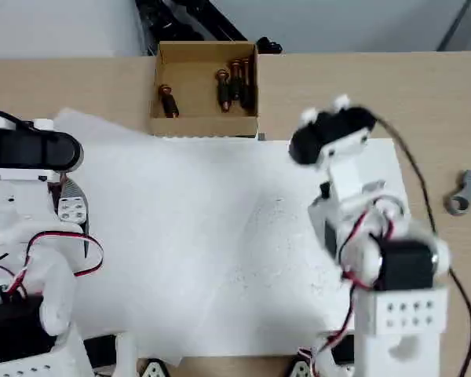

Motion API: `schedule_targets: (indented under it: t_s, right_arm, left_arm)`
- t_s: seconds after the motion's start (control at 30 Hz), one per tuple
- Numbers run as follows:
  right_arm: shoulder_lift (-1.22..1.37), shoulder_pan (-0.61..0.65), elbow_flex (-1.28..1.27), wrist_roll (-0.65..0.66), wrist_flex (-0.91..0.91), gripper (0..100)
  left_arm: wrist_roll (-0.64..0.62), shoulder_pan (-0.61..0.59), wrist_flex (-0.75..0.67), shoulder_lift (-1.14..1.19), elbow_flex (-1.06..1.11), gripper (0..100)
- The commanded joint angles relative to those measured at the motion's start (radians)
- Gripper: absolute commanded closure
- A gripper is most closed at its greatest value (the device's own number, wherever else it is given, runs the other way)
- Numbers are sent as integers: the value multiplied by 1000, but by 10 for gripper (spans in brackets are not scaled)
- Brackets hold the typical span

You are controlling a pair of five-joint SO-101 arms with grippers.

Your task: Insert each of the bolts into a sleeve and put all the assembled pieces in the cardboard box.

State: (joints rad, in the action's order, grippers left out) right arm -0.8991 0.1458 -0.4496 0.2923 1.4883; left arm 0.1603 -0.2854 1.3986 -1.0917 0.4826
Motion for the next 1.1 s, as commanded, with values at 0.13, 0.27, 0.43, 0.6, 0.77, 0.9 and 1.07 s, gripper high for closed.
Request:
schedule_targets:
  t_s: [0.13, 0.27, 0.43, 0.6, 0.77, 0.9, 1.07]
  right_arm:
    - [-225, 197, -201, -29, -56, 991]
    - [-259, 236, -293, -138, -237, 991]
    - [-266, 303, -428, -362, -519, 991]
    - [-266, 398, -574, -400, -754, 991]
    - [-268, 510, -686, -402, -958, 991]
    - [-268, 550, -704, -404, -1063, 991]
    - [-275, 547, -706, -404, -1113, 991]
  left_arm:
    - [-130, 37, -31, -12, -4, 994]
    - [-193, 121, -69, -12, -4, 994]
    - [-201, 230, -178, -12, -4, 994]
    - [-247, 288, -276, -12, -5, 994]
    - [-347, 348, -362, -12, -5, 994]
    - [-353, 451, -391, -9, -5, 994]
    - [-353, 548, -385, -6, -12, 994]
